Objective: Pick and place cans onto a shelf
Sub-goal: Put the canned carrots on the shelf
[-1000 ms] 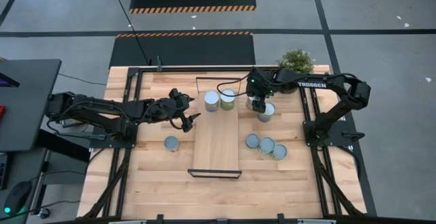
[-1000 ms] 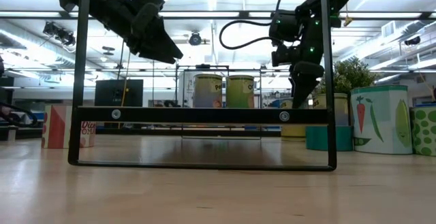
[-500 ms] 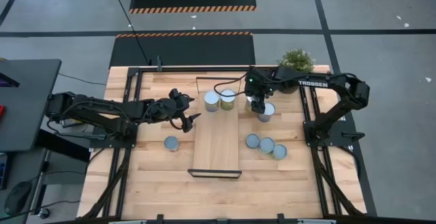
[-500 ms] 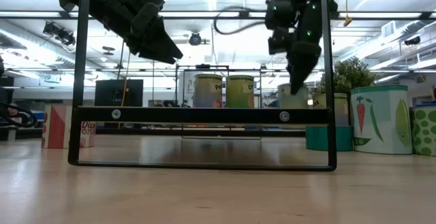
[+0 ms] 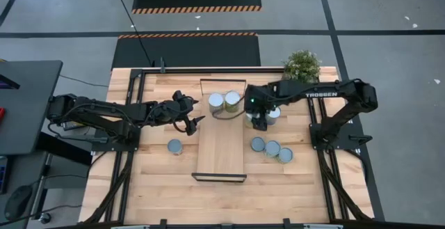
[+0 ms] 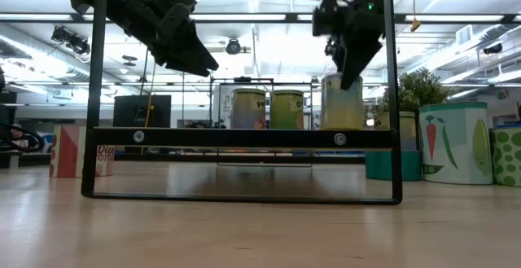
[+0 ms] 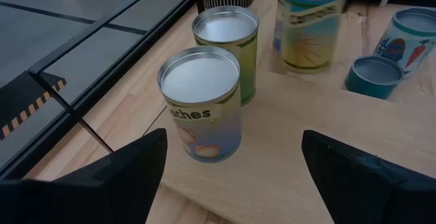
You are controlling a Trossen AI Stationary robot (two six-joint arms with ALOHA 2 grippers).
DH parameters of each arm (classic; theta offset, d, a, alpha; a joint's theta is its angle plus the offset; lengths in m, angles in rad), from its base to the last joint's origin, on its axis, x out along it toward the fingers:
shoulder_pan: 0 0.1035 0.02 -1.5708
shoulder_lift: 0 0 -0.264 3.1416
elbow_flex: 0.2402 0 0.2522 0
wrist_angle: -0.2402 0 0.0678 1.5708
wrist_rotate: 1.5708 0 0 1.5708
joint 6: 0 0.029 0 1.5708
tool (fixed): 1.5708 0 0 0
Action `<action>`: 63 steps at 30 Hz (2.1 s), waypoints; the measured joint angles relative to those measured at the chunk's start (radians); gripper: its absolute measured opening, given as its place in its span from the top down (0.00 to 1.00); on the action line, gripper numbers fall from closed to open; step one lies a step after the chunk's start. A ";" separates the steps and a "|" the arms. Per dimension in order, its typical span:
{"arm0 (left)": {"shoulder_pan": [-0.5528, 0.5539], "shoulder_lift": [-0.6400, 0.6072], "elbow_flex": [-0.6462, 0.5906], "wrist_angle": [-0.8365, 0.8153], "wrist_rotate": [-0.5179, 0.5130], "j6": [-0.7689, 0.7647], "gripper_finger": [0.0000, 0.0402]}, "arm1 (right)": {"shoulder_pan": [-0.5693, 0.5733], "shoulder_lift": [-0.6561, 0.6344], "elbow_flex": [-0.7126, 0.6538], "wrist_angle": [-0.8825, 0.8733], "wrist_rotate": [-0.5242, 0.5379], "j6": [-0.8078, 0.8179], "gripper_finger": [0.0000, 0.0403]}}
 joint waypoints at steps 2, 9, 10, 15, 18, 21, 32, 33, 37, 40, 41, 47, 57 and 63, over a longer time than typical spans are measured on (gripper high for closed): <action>0.000 0.000 0.000 0.001 0.000 0.000 0.14 | 0.039 0.000 0.011 0.009 0.004 0.011 0.17; 0.001 0.000 0.000 0.016 0.000 0.023 0.14 | 0.130 0.001 0.016 0.151 0.045 0.038 0.16; 0.001 0.000 0.001 0.019 0.000 0.024 0.14 | 0.136 0.001 0.016 0.176 0.051 0.044 0.16; 0.001 0.000 0.001 0.024 0.000 0.024 0.14 | 0.141 0.002 0.016 0.210 0.047 0.087 0.16; 0.001 0.000 0.001 0.024 0.000 0.024 0.14 | 0.151 0.002 0.016 0.213 0.050 0.113 0.16; 0.001 0.000 0.001 0.026 0.000 0.024 0.14 | 0.171 0.002 0.016 0.223 0.065 0.127 0.16; 0.001 0.000 0.001 0.033 0.000 0.025 0.14 | 0.185 0.141 0.118 0.143 0.106 0.131 0.16; 0.001 0.000 0.001 0.032 0.000 0.025 0.14 | 0.185 0.157 0.142 0.125 0.106 0.127 0.16; 0.000 0.000 0.001 0.021 0.000 0.024 0.14 | 0.184 0.220 0.241 0.036 0.110 0.122 0.16; 0.000 0.000 0.001 0.016 0.000 0.019 0.14 | 0.185 0.258 0.293 -0.013 0.110 0.120 0.16; 0.000 0.000 0.001 0.015 0.000 0.019 0.14 | 0.185 0.269 0.304 -0.027 0.110 0.118 0.16; 0.000 0.000 0.000 0.006 0.000 0.018 0.14 | 0.179 0.311 0.314 -0.041 0.129 0.112 0.12; 0.000 0.000 0.000 0.007 0.000 0.023 0.14 | 0.161 0.291 0.311 -0.026 0.186 0.106 0.01; 0.000 0.000 0.000 0.001 0.000 0.009 0.14 | 0.176 0.284 0.310 -0.038 0.187 0.128 0.01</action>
